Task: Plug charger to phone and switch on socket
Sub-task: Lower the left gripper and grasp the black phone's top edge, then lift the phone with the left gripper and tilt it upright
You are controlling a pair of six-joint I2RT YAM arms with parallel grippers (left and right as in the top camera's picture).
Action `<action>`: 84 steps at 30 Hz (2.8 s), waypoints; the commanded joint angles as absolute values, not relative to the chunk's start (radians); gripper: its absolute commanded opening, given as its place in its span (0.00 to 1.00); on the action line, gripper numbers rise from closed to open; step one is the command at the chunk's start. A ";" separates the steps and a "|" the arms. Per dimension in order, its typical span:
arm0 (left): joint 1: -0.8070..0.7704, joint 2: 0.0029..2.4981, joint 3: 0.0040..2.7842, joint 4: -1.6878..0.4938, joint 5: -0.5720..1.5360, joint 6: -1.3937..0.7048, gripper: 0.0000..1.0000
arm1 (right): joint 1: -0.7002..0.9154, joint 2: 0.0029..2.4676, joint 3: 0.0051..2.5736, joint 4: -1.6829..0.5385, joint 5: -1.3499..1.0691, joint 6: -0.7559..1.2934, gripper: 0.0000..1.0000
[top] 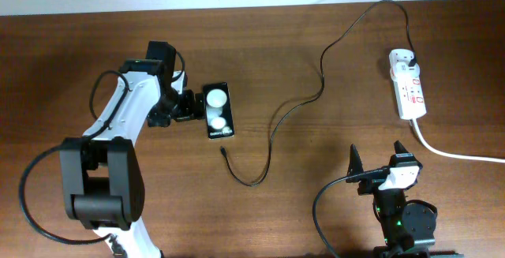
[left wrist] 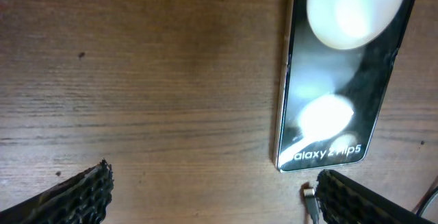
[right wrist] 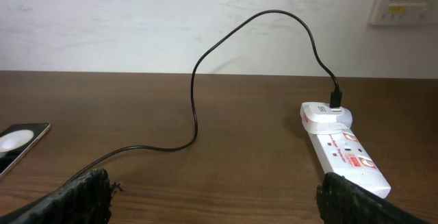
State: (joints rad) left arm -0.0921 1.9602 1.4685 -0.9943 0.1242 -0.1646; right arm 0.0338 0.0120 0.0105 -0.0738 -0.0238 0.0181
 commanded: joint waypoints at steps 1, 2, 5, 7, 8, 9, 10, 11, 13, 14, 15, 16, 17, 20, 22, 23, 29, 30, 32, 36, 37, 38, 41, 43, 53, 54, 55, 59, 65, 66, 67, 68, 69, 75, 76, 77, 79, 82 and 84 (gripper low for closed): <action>-0.121 1.973 1.456 -0.940 0.134 -0.310 0.99 | 0.038 0.005 0.006 -0.079 -0.022 0.015 0.99; -0.133 1.973 1.457 -0.920 0.133 -0.347 0.99 | 0.038 0.006 0.006 -0.079 -0.022 0.015 0.99; -0.188 1.973 1.457 -0.851 0.042 -0.490 0.99 | 0.038 0.005 0.006 -0.079 -0.022 0.015 0.99; -0.228 1.973 1.457 -0.814 0.014 -0.490 0.99 | 0.038 0.005 0.006 -0.079 -0.022 0.015 0.99; -0.252 1.973 1.457 -0.809 -0.013 -0.505 0.99 | 0.038 0.005 0.006 -0.079 -0.022 0.015 0.99; -0.268 1.973 1.456 -0.812 -0.041 -0.525 0.99 | 0.038 0.006 0.006 -0.079 -0.022 0.015 0.99; -0.286 1.973 1.456 -0.816 -0.079 -0.563 0.99 | 0.038 0.005 0.006 -0.079 -0.022 0.015 0.99; -0.307 1.975 1.456 -0.815 -0.107 -0.596 0.99 | 0.038 0.005 0.006 -0.079 -0.022 0.015 0.99; -0.336 1.979 1.456 -0.798 -0.126 -0.608 0.99 | 0.038 0.005 0.006 -0.079 -0.022 0.015 0.99; -0.346 1.980 1.456 -0.792 -0.141 -0.608 0.99 | 0.038 0.005 0.006 -0.079 -0.022 0.015 0.99; -0.358 1.982 1.456 -0.787 -0.167 -0.608 0.99 | 0.038 0.005 0.006 -0.079 -0.022 0.015 0.98; -0.363 1.983 1.456 -0.785 -0.182 -0.611 0.99 | 0.038 0.005 0.006 -0.079 -0.022 0.015 0.99; -0.368 1.984 1.456 -0.781 -0.191 -0.611 0.99 | 0.038 0.005 0.006 -0.079 -0.022 0.015 0.99; -0.371 1.984 1.456 -0.770 -0.192 -0.614 0.99 | 0.038 0.005 0.006 -0.079 -0.022 0.015 0.99; -0.371 1.984 1.456 -0.758 -0.192 -0.614 0.99 | 0.038 0.006 0.006 -0.079 -0.022 0.015 0.99; -0.371 1.985 1.456 -0.752 -0.192 -0.614 0.99 | 0.038 0.006 0.006 -0.079 -0.022 0.015 0.99; -0.371 2.037 1.456 -0.648 -0.192 -0.614 0.99 | 0.038 0.005 0.006 -0.079 -0.022 0.015 0.98; -0.371 2.051 1.456 -0.635 -0.193 -0.613 0.99 | 0.038 0.005 0.006 -0.079 -0.022 0.015 0.99; -0.371 2.074 1.456 -0.616 -0.212 -0.613 0.99 | 0.038 0.006 0.006 -0.079 -0.022 0.015 0.98; -0.371 2.102 1.456 -0.614 -0.225 -0.613 0.99 | 0.038 0.006 0.006 -0.079 -0.022 0.015 0.99; -0.371 2.113 1.456 -0.619 -0.226 -0.613 0.99 | 0.038 0.006 0.006 -0.079 -0.022 0.015 0.99; -0.371 2.127 1.456 -0.626 -0.226 -0.613 0.99 | 0.038 0.006 0.006 -0.079 -0.022 0.015 0.99; -0.371 2.143 1.456 -0.643 -0.226 -0.613 0.99 | 0.038 0.005 0.006 -0.079 -0.022 0.015 0.99; -0.371 2.143 1.456 -0.662 -0.223 -0.613 0.99 | 0.038 0.006 0.006 -0.079 -0.022 0.015 0.99; -0.371 2.145 1.455 -0.769 -0.048 -0.390 0.99 | 0.038 0.005 0.006 -0.079 -0.022 0.015 0.99; -0.371 2.145 1.455 -0.772 -0.048 -0.390 0.99 | 0.038 0.005 0.006 -0.079 -0.022 0.015 0.98; -0.371 2.145 1.455 -0.771 -0.048 -0.387 0.99 | 0.038 0.006 0.006 -0.079 -0.022 0.015 0.98; -0.371 2.145 1.455 -0.760 -0.052 -0.387 0.99 | 0.038 0.005 0.006 -0.079 -0.022 0.015 0.99; -0.371 2.145 1.454 -0.774 -0.048 -0.387 0.84 | 0.038 0.006 0.006 -0.079 -0.022 0.015 0.99; -0.371 2.145 1.454 -0.787 -0.047 -0.387 0.80 | 0.038 0.005 0.006 -0.079 -0.022 0.015 0.98; -0.371 2.145 1.454 -0.798 -0.047 -0.387 0.80 | 0.038 0.005 0.006 -0.079 -0.022 0.015 0.99; -0.371 2.145 1.454 -0.808 -0.046 -0.387 0.79 | 0.038 0.005 0.006 -0.079 -0.022 0.015 0.98; -0.371 2.145 1.454 -0.821 -0.042 -0.388 0.79 | 0.038 0.005 0.006 -0.079 -0.022 0.015 0.99; -0.371 2.145 1.454 -0.932 0.005 -0.387 0.77 | 0.038 0.005 0.006 -0.079 -0.022 0.015 0.99; -0.371 2.145 1.454 -0.945 0.005 -0.387 0.76 | 0.038 0.005 0.006 -0.079 -0.022 0.015 0.99; -0.371 2.145 1.454 -0.945 0.004 -0.387 0.79 | 0.038 0.006 0.006 -0.079 -0.022 0.015 0.99; -0.371 2.145 1.454 -0.936 -0.002 -0.387 0.88 | 0.038 0.006 0.006 -0.079 -0.022 0.015 0.99; -0.370 2.145 1.454 -0.923 -0.007 -0.387 0.99 | 0.038 0.005 0.006 -0.079 -0.022 0.015 0.99; -0.370 2.145 1.454 -0.887 -0.007 -0.388 0.99 | 0.038 0.005 0.006 -0.079 -0.022 0.015 0.99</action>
